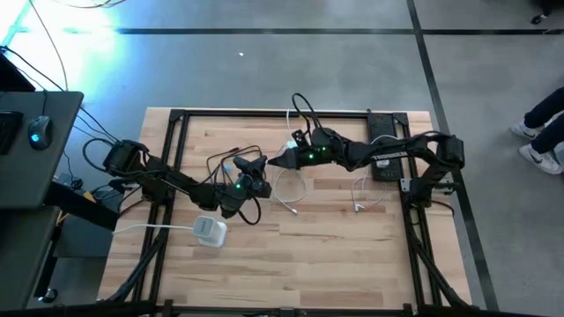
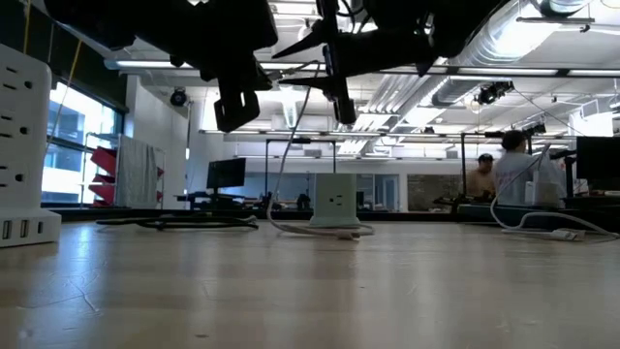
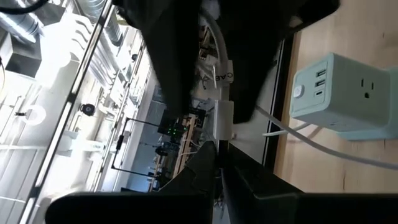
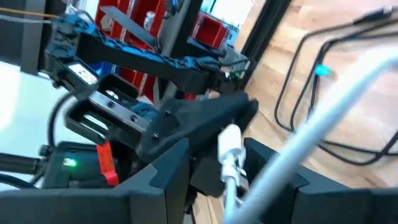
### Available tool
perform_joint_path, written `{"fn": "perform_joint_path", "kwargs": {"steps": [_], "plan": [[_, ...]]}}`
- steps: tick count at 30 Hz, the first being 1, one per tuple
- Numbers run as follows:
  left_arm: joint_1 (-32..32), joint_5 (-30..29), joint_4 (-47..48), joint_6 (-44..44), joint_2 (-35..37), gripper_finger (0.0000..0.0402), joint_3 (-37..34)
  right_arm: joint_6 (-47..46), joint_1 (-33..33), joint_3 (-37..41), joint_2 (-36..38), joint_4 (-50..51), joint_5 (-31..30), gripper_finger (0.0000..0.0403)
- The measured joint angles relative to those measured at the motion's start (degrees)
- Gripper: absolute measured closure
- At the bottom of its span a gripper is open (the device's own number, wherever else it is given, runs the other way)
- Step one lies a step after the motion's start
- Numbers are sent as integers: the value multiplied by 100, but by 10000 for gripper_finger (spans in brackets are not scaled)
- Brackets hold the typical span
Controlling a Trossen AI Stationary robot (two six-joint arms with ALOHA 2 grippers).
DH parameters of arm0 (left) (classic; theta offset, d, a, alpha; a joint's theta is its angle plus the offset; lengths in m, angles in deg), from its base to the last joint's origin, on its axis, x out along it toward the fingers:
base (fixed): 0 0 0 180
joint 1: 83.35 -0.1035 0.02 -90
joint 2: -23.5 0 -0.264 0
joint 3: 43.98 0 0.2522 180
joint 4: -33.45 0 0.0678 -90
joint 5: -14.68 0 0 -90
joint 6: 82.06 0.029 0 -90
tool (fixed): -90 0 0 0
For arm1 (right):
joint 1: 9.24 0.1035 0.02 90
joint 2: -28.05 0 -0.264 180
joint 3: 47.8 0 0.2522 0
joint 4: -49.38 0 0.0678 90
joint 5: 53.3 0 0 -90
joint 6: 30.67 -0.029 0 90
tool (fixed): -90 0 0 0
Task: Insert USB
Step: Insert the white charger cable into the light green outlet extension
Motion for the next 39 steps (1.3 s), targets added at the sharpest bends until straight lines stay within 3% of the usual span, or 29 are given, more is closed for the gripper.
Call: {"fn": "perform_joint_path", "kwargs": {"steps": [9,23,33,39], "plan": [[13,-84,-4,-2,0,401,0,-23,0,0,-97,-332,-14,283],[49,-176,0,-39,0,401,0,130,-10,0,-97,-143,-166,394],[96,-262,-8,-114,0,401,0,301,-6,0,-97,-186,-140,400],[101,-235,-7,-103,0,401,0,283,-17,2,-97,-242,-96,371]]}}
